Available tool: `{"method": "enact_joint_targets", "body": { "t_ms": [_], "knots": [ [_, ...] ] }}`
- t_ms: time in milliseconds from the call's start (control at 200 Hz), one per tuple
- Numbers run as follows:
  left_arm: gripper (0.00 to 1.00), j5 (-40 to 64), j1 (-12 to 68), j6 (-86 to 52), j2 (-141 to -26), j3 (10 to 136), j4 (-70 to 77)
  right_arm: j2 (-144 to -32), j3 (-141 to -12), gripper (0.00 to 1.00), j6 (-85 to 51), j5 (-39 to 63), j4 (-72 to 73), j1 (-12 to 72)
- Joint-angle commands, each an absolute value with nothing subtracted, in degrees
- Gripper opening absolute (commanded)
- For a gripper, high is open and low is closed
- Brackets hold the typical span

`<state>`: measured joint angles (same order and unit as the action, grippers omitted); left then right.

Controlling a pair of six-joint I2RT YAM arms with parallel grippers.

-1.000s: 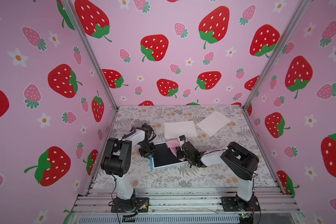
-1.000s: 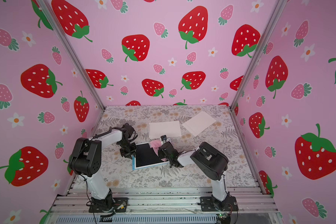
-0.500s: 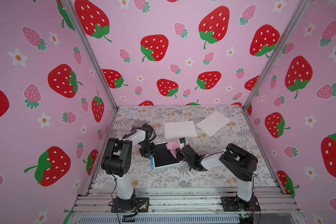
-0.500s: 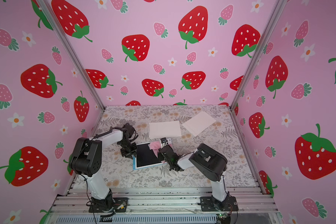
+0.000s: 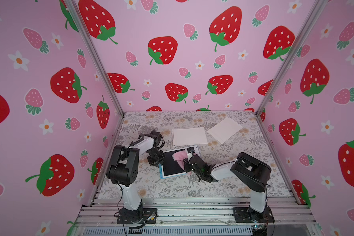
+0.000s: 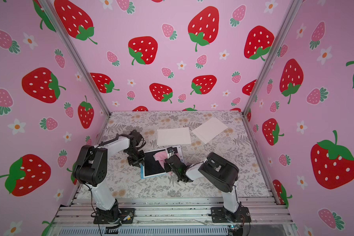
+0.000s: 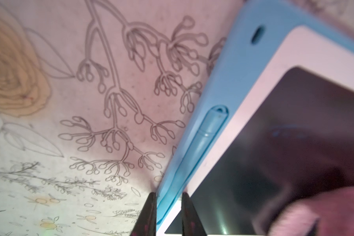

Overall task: Wipe the drawing tablet
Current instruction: Wipe the dirt from the drawing tablet.

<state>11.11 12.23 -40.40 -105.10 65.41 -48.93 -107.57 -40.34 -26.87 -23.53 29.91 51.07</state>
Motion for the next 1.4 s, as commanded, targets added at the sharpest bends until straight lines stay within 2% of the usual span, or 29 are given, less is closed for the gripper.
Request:
{"method": "enact_joint_targets", "body": {
  "t_ms": [0,100,225,275,400,465,545,655,725,775,885,951,1076,1181,1251,1331,1396],
  "knots": [
    [0.21,9.31,13.37,-41.66,-109.78,61.21,-45.92,-105.48,-31.42,0.0,-27.76,-24.18,19.97,46.06],
    [0.2,9.23,13.44,-41.66,-109.78,61.35,-45.93,-104.65,-33.34,0.0,-28.07,-23.97,18.64,53.28],
    [0.2,9.23,13.56,-41.75,-109.69,61.56,-45.98,-109.74,-42.28,0.0,-27.57,-27.11,13.74,62.69],
    [0.2,9.21,13.58,-41.72,-109.75,61.55,-45.99,-109.99,-41.63,0.0,-29.28,-28.64,13.6,61.68],
    [0.2,9.24,13.71,-41.9,-109.8,61.41,-45.82,-106.48,-32.21,0.0,-34.46,-26.27,16.69,51.52],
    [0.2,9.31,13.84,-42.05,-109.86,61.34,-45.65,-104.52,-28.7,0.0,-34.62,-25.95,18.45,49.0],
    [0.2,9.17,13.97,-42.23,-109.86,61.5,-45.72,-103.61,-29.25,0.0,-32.9,-23.28,18.97,50.51],
    [0.2,9.01,13.97,-42.19,-109.86,61.78,-45.88,-107.19,-37.45,0.0,-30.36,-23.25,16.07,60.28],
    [0.2,8.99,14.04,-42.02,-109.91,61.95,-46.04,-109.64,-40.82,0.0,-29.98,-25.52,14.2,63.34],
    [0.2,8.97,14.06,-42.14,-109.95,61.92,-46.03,-109.55,-39.22,0.0,-32.3,-27.59,13.99,61.83],
    [0.2,9.08,14.25,-42.18,-110.2,61.78,-45.73,-105.19,-29.95,0.0,-38.04,-25.62,15.92,51.54],
    [0.2,9.25,14.4,-42.35,-110.21,61.54,-45.43,-101.97,-26.2,0.0,-38.2,-25.71,16.68,48.44],
    [0.2,9.4,14.56,-42.42,-110.54,61.77,-45.2,-100.34,-27.54,0.0,-35.8,-24.2,15.71,51.74],
    [0.2,9.48,14.63,-42.36,-110.68,62.3,-45.27,-105.91,-36.65,0.0,-33.79,-24.46,12.54,60.55],
    [0.2,9.35,14.68,-42.28,-110.58,62.61,-45.56,-109.1,-40.58,0.0,-33.18,-25.17,11.49,63.11],
    [0.2,9.33,14.66,-42.1,-110.64,62.83,-45.75,-108.92,-38.29,0.0,-36.73,-27.95,10.82,60.17],
    [0.2,9.43,14.7,-42.01,-110.76,62.78,-45.71,-106.58,-33.21,0.0,-40.4,-26.63,12.06,53.33]
  ]
}}
